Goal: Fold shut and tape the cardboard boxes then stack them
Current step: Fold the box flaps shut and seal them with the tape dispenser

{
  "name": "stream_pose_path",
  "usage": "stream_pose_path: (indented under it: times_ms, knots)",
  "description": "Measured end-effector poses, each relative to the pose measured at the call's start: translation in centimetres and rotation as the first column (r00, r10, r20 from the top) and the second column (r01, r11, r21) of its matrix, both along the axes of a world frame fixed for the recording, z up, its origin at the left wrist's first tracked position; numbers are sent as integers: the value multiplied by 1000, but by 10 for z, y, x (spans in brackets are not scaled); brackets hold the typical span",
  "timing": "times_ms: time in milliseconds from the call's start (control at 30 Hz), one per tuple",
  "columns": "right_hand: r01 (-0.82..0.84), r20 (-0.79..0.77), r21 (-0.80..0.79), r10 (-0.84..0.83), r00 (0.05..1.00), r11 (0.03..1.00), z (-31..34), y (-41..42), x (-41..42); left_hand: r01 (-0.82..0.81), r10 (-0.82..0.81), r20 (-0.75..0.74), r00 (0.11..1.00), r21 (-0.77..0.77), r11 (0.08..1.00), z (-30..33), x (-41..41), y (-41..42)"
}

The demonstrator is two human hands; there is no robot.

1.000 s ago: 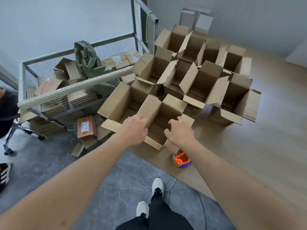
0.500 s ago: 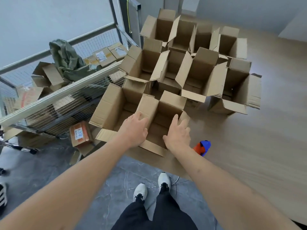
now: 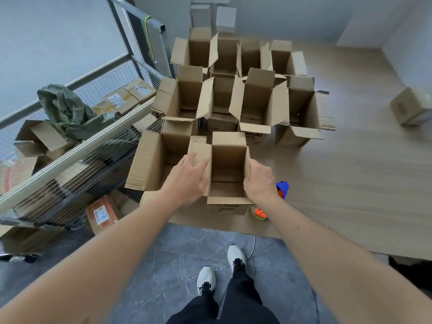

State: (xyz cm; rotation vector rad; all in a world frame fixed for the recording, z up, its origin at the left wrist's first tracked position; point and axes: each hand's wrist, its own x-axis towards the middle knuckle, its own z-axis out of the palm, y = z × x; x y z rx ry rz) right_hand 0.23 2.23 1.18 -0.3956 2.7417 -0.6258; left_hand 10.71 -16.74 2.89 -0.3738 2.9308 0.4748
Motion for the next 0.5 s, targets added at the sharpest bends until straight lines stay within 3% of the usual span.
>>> stream_pose_path:
  times_ms: [500]
  knots:
    - [73,-25,-47,-74,997,996,48,97,23,139,-140,3,990,10,990,37,-17,53]
